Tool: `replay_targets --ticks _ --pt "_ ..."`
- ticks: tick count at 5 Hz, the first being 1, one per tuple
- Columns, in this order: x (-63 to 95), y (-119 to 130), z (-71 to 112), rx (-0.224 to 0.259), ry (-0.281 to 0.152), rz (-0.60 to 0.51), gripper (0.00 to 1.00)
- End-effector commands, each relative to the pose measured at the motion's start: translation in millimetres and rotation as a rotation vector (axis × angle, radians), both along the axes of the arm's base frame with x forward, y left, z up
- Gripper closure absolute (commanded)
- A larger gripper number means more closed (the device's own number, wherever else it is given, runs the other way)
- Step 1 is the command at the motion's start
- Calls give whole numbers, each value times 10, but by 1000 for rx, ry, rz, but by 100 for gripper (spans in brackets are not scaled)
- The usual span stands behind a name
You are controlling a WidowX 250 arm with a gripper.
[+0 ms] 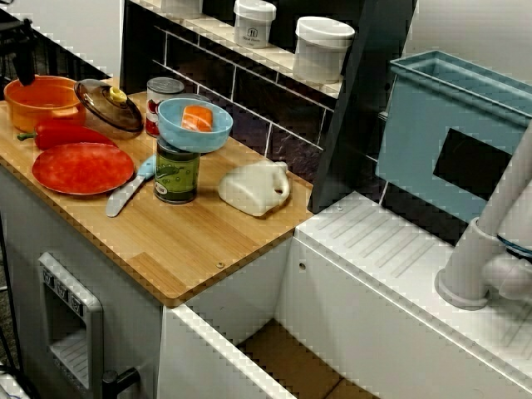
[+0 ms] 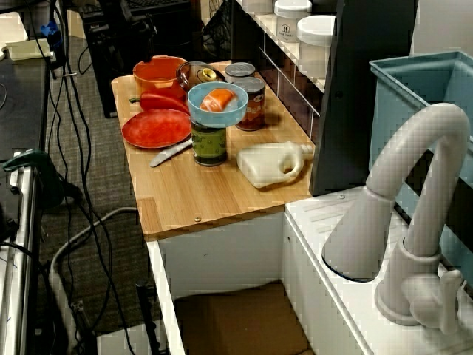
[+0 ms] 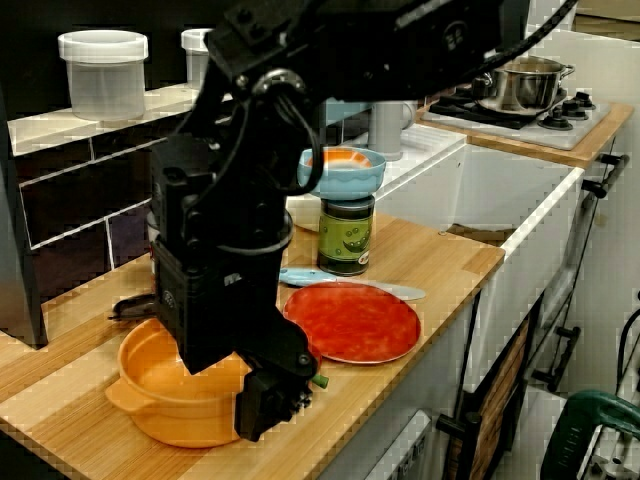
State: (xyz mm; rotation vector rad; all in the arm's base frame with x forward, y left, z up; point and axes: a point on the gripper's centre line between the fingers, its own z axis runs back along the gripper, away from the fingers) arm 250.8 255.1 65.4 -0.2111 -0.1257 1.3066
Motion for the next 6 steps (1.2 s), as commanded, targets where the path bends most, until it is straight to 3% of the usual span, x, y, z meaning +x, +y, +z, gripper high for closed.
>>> replay_targets --ticks 1,6 --pt "183 -144 118 91 -52 1 0" --pt "325 -99 -296 192 -8 -26 0"
